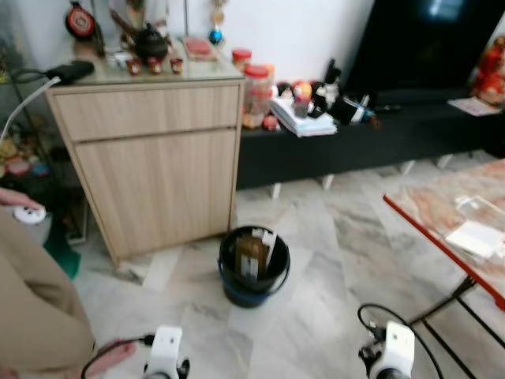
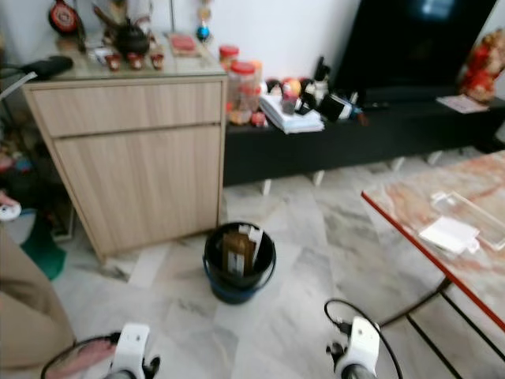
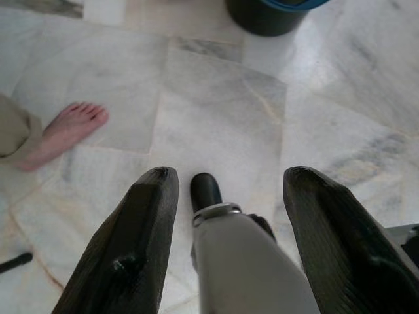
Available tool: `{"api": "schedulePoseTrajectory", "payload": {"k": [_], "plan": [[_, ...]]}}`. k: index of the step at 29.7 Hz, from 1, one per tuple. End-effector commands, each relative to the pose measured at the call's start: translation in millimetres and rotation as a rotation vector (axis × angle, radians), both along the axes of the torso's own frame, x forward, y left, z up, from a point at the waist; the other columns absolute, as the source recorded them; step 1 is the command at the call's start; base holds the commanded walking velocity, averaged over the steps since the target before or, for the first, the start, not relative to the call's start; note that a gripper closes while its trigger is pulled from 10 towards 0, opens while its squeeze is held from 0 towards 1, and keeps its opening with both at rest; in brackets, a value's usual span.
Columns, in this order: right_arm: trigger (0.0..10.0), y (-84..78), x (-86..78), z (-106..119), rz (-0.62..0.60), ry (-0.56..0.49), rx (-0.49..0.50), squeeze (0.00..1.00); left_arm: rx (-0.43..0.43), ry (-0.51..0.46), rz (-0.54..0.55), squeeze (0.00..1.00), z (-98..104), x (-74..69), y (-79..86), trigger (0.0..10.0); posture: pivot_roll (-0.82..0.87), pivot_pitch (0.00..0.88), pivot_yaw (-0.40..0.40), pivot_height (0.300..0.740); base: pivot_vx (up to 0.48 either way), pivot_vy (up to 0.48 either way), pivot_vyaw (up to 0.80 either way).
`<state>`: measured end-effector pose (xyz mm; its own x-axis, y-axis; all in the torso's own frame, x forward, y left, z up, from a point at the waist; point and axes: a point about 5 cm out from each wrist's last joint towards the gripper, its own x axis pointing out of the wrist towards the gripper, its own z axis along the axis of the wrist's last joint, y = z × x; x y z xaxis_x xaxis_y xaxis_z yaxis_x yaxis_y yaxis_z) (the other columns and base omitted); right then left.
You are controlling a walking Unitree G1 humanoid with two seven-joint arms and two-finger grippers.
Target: Picking trash to rubbish bin
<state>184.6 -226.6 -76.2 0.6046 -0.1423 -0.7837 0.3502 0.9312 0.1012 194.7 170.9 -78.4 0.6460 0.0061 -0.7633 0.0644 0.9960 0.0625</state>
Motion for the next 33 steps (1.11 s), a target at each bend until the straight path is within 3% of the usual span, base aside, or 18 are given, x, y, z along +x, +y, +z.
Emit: {"api": "schedulePoseTrajectory", "payload": {"k": [1, 8, 22, 33], "plan": [[10.0, -4.8, 4.7, 3.7, -0.012, -0.021, -0.013, 0.0, -0.018, -0.004, -0.002, 0.0, 0.3, 1.5, -5.7, 10.0, 0.02, 0.002, -0.129, 0.74, 0.0, 0.0, 0.0], [10.0, -4.5, 5.0, 3.8, -0.024, -0.027, -0.002, 0.0, -0.024, -0.007, -0.001, 0.0, 0.5, 1.9, -7.2, 10.0, 0.01, 0.013, -0.128, 0.74, 0.0, 0.0, 0.0], [10.0, -4.8, 5.6, 4.0, -0.004, -0.014, -0.01, 0.0, -0.025, -0.007, 0.001, 0.0, 0.4, 1.8, -8.5, 10.0, 0.01, 0.031, -0.132, 0.74, 0.0, 0.0, -0.76], [10.0, -7.3, 0.9, 2.1, -0.005, 0.004, -0.015, 0.0, -0.007, 0.006, -0.001, 0.0, -0.5, 0.7, -7.2, 10.0, 0.01, 0.046, -0.135, 0.74, 0.0, 0.0, -0.15]]}}
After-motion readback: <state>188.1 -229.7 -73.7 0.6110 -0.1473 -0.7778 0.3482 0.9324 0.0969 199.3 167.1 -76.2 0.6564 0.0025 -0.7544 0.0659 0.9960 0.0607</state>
